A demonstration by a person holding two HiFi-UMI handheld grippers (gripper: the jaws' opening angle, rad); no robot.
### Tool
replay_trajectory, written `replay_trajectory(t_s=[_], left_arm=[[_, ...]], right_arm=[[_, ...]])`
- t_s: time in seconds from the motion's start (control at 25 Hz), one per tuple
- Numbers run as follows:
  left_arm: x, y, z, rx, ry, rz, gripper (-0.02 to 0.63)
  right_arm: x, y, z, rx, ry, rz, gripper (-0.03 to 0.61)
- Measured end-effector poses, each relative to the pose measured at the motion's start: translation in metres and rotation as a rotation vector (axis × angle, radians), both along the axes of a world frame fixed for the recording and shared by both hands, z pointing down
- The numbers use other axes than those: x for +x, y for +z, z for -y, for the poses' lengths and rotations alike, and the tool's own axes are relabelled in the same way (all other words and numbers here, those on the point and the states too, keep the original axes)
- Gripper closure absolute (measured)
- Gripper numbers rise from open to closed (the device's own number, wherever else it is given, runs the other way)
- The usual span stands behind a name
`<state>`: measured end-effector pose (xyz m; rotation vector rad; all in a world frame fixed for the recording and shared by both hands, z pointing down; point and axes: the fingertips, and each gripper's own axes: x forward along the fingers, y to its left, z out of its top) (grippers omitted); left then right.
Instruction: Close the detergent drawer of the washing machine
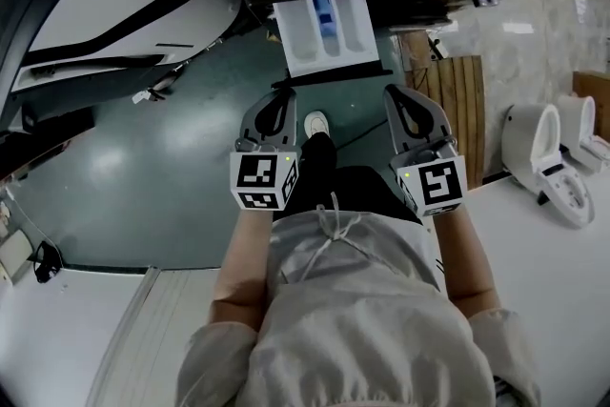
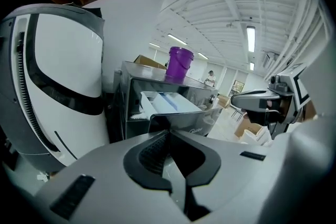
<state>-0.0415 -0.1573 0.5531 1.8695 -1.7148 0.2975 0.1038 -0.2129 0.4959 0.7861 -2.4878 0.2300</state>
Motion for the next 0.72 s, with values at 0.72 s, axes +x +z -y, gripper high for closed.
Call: replay_trajectory(t_s=[0.72], left_arm=[[-0.02, 0.0, 0.029, -0.014, -0.035, 0.004, 0.594]], right_arm=[[-0.03, -0.004, 0.03, 0.038, -0.058, 0.06, 0.572]])
